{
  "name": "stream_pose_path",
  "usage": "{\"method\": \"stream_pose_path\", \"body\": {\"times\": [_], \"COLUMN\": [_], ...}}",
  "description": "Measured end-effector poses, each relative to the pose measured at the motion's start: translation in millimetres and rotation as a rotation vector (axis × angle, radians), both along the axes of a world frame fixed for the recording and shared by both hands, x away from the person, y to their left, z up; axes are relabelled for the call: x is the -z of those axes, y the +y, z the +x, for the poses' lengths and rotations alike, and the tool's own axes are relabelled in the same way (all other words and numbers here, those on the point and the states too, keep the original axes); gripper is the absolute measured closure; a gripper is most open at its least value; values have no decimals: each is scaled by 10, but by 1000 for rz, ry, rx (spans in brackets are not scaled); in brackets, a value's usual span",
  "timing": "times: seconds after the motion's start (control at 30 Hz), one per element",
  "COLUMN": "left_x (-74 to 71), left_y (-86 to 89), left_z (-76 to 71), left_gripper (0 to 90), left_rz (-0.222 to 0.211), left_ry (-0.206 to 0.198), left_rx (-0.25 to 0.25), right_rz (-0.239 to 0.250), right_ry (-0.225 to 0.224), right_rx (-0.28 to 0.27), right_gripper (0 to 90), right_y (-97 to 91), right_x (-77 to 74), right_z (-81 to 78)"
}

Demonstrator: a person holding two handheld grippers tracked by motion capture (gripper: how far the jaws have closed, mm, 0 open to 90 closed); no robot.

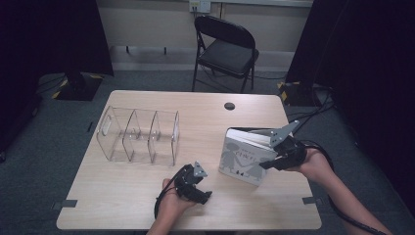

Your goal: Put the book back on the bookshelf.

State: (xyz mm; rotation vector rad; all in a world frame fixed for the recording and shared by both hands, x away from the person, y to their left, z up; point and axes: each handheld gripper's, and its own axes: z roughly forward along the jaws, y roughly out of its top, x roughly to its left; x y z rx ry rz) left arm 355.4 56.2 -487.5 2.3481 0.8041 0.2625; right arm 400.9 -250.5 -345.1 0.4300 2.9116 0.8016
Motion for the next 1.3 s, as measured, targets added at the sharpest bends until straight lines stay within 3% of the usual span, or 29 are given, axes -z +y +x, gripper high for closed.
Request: {"method": "stream_pose_path", "body": {"times": [0.23, 0.47, 0.73, 0.93, 1.07, 1.3], "left_x": [-57, -176, -299, -412, -476, -616], "left_y": [24, 27, -19, -65, -73, -101], "left_z": [-11, 13, 59, 114, 178, 244], "left_gripper": [155, 167, 202, 200, 201, 203], "left_rz": [-20, -23, -25, 9, 34, 22], "left_ry": [-3, 48, 73, 90, 109, 105], "left_rx": [9, 58, 75, 109, 107, 110], "right_rz": [12, 12, 6, 11, 6, -1], "right_ry": [8, 4, 10, 15, 24, 34], "right_rx": [-30, -70, -60, -53, -49, -41], "right_gripper": [755, 753, 739, 675, 641, 606], "right_y": [-6, -10, -3, -18, -37, -49], "right_x": [3, 4, -1, -6, -15, 3], "right_z": [-69, -158, -142, -135, -118, -112]}}
